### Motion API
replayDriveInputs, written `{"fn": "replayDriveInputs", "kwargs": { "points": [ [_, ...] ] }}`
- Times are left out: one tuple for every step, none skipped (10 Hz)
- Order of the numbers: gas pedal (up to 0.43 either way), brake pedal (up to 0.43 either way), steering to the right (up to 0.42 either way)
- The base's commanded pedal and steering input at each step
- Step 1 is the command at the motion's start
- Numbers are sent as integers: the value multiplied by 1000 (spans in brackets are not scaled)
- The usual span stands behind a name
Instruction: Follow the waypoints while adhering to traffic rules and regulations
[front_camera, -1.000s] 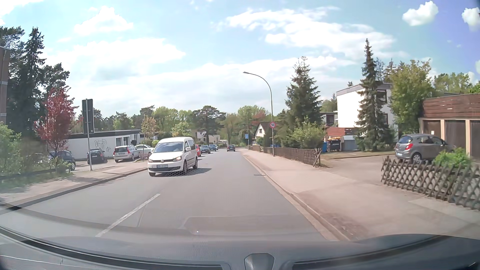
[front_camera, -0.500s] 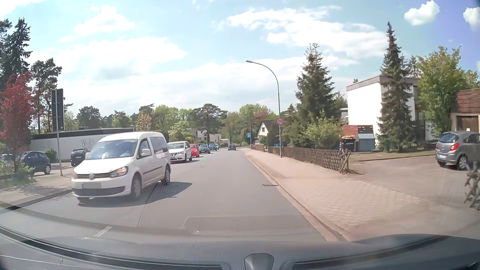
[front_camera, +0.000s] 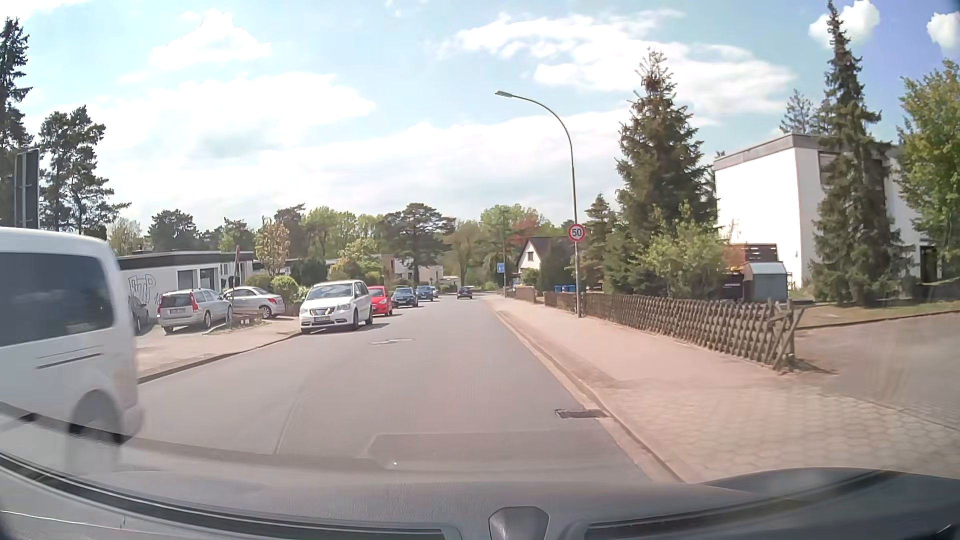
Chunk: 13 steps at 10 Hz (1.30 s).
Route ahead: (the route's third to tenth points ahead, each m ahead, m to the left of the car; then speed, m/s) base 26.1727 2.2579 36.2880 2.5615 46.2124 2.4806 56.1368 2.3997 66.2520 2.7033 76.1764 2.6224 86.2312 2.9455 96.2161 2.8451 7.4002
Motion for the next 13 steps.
{"fn": "replayDriveInputs", "kwargs": {
  "points": [
    [0, 0, -7],
    [20, 0, -7],
    [47, 0, -7],
    [47, 0, -7],
    [47, 0, -7],
    [67, 0, -8],
    [79, 0, -8],
    [79, 0, -10],
    [79, 0, -11],
    [79, 0, -12],
    [79, 0, -12],
    [79, 0, -12],
    [87, 0, -11]
  ]
}}
